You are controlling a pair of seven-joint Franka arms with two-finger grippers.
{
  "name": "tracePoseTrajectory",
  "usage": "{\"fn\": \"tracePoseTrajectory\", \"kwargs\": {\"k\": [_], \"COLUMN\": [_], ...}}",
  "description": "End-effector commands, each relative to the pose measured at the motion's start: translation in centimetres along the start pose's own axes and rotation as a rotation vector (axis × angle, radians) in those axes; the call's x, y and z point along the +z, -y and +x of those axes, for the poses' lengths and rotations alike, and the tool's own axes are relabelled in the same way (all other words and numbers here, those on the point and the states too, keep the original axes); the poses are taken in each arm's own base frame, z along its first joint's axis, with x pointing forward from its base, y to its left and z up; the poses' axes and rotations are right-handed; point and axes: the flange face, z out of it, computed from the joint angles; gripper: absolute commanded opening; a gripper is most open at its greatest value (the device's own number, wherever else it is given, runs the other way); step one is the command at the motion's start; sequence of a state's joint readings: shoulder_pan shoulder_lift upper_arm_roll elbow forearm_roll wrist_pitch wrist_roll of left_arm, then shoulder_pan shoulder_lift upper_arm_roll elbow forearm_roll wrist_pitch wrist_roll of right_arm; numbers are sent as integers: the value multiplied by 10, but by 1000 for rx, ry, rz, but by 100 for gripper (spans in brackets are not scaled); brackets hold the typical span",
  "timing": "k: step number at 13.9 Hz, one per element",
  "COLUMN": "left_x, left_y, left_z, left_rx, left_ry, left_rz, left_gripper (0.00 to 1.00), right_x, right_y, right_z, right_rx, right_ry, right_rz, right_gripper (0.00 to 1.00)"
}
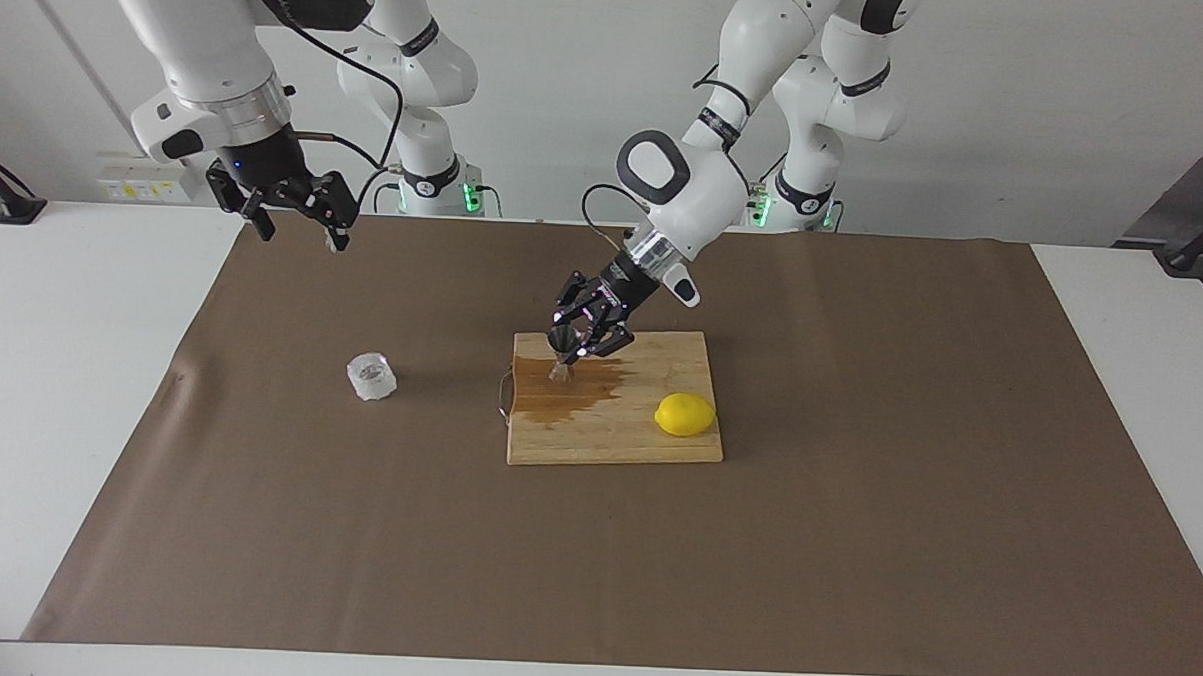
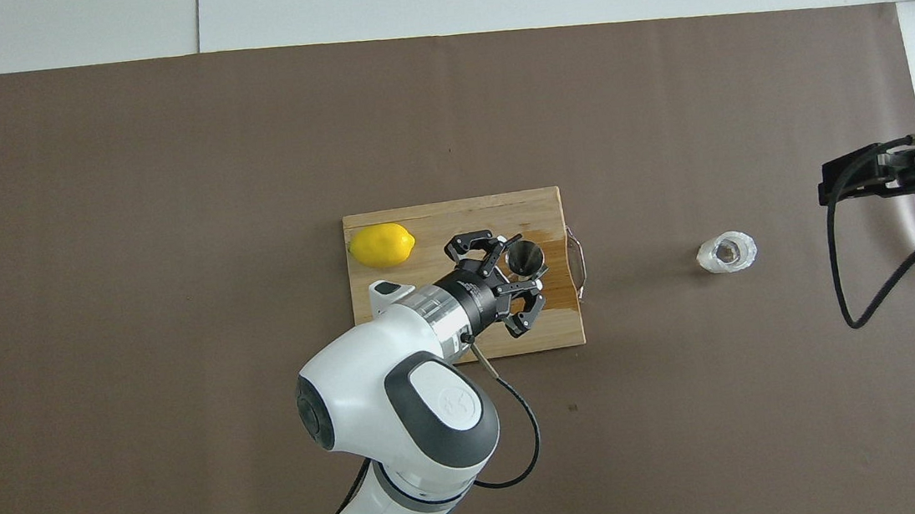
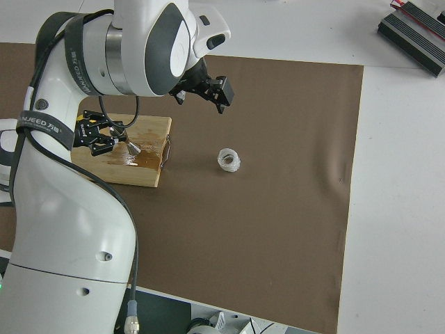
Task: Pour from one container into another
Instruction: 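Set the metal cup on the board while the right gripper moves out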
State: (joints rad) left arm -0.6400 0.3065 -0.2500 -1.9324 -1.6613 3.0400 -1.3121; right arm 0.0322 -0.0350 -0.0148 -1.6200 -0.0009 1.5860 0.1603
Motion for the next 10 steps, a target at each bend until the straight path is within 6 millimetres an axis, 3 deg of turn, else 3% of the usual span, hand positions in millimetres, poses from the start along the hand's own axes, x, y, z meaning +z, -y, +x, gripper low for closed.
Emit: {"fn": "tracePoseTrajectory", "kwargs": {"k": [1,6,7,10], "left_x": [9,11,11,11], "left_y": [-1,3,3,5], "left_z": [-3,1,1,3], "left_rx": [-12,-3,-2,5], "left_ry": [4,-8,-10,-17], "left_rz": [-17,-20,-19,-25], "left_gripper": [0,2,19,23], "right_x": [-2,-2,-2,-3], "right_y": [-5,-6,-5,-6], "right_z": [-5,-5,-5,-2], "right_rx": [-15,-14,-17,-19], "right_ry": [7,7,6,-12], "right_rz": [2,2,2,4], "right_gripper": [100,100,100,100]}}
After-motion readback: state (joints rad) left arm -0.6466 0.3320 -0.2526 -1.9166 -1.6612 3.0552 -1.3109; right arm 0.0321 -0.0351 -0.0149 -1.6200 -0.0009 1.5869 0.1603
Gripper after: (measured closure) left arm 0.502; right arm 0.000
